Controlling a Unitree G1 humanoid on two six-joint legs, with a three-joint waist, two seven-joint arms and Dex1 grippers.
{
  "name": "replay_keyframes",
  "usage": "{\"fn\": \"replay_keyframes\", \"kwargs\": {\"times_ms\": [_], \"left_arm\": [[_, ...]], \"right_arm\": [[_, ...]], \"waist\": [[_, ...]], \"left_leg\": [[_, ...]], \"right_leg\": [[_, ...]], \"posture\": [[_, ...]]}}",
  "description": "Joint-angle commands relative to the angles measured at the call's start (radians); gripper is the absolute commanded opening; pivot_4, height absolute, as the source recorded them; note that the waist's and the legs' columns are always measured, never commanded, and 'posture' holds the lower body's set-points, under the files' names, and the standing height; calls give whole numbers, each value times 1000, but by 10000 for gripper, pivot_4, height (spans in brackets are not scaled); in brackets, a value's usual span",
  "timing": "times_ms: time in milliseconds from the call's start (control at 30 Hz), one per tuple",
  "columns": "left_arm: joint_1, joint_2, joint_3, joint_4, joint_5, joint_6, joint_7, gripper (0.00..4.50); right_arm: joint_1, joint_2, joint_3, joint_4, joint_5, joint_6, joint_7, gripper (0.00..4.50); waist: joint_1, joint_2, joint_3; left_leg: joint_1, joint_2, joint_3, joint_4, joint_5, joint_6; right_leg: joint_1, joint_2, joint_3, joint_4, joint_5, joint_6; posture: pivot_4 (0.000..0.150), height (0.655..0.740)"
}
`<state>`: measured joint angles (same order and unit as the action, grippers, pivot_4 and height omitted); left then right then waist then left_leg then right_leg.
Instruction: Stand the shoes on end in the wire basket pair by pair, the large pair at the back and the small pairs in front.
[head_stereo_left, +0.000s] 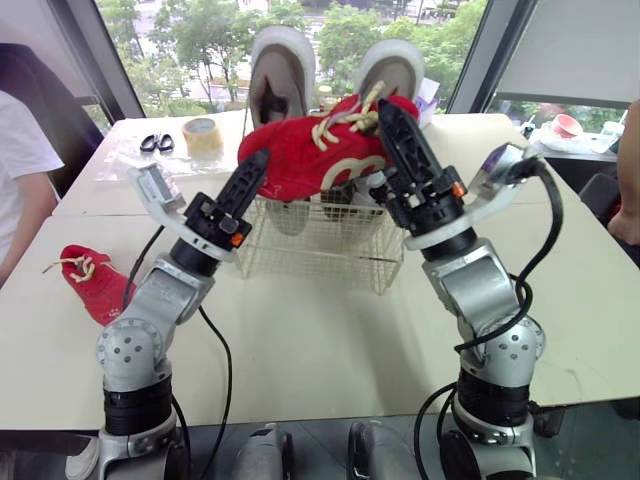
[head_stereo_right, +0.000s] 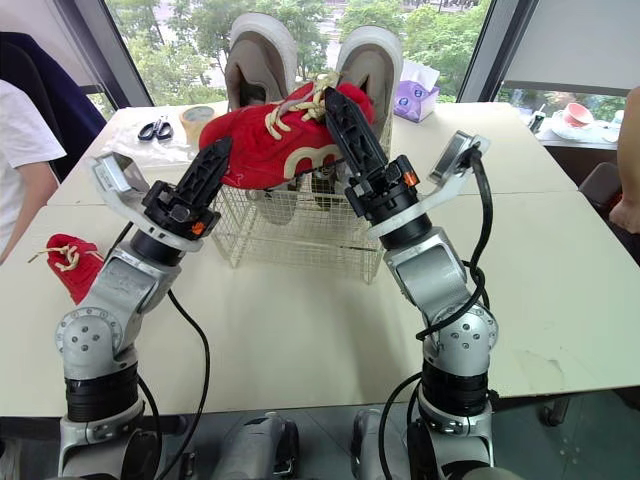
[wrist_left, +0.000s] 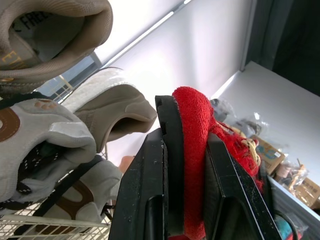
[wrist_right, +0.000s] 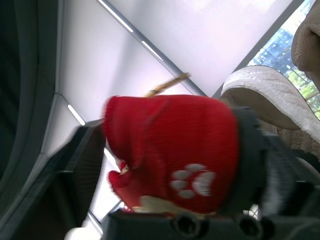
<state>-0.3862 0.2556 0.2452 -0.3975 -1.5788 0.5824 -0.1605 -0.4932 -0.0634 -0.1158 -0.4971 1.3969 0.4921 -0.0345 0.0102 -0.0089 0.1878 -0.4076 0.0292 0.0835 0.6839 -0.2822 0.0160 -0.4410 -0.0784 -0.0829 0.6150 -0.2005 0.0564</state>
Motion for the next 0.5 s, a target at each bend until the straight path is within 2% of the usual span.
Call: {"fn": "replay_keyframes", "kwargs": {"times_ms": [33, 133, 167, 200, 267, 400, 433, 500], "left_arm": [[10, 18, -18, -38, 26, 13, -11, 2445], [13, 30, -34, -42, 66, 18, -9, 2445], [13, 31, -35, -40, 73, 16, -7, 2445], [14, 32, -35, -38, 76, 15, -5, 12630], [15, 38, -35, -41, 84, 18, -6, 21047], [44, 54, -31, -75, 82, 24, 9, 41846], [55, 59, -28, -86, 84, 25, 20, 44503], [87, 82, -17, -109, 88, 31, 51, 44503]], "right_arm": [[-26, 3, 3, -29, 8, -17, 19, 22908], [-28, 4, 5, -26, 8, -13, 21, 12024], [-29, 4, 6, -25, 8, -12, 22, 10548], [-30, 4, 7, -24, 8, -11, 22, 10357], [-40, 3, 5, -19, 9, -10, 21, 10357], [-89, -10, -25, -2, 32, -18, 16, 10357], [-102, -15, -35, 1, 41, -19, 14, 10357], [-133, -49, -67, 13, 64, -14, 19, 10357]], "waist": [[0, 0, 0], [0, 0, 0], [0, 0, 0], [1, 0, 0], [0, 0, 0], [-3, 0, 0], [-3, 0, 0], [-4, 0, 0]], "left_leg": [[0, 0, 0, 0, 0, 0], [0, 0, 0, 0, 0, 0], [0, 0, 0, 0, 0, 0], [0, 0, 0, 0, 0, 0], [0, 0, 0, 0, 0, 0], [0, 0, 0, 0, 0, 0], [0, 0, 0, 0, 0, 0], [0, 0, 0, 0, 0, 0]], "right_leg": [[0, 0, 0, 0, 0, 0], [0, 0, 0, 0, 0, 0], [0, 0, 0, 0, 0, 0], [0, 0, 0, 0, 0, 0], [0, 0, 0, 0, 0, 0], [-1, 0, 0, 0, 0, 0], [-1, 0, 0, 0, 0, 0], [-1, 0, 0, 0, 0, 0]], "posture": [[1500, 7400], [1500, 7400], [1500, 7400], [1500, 7400], [1500, 7400], [1500, 7400], [1500, 7400], [1500, 7400]]}}
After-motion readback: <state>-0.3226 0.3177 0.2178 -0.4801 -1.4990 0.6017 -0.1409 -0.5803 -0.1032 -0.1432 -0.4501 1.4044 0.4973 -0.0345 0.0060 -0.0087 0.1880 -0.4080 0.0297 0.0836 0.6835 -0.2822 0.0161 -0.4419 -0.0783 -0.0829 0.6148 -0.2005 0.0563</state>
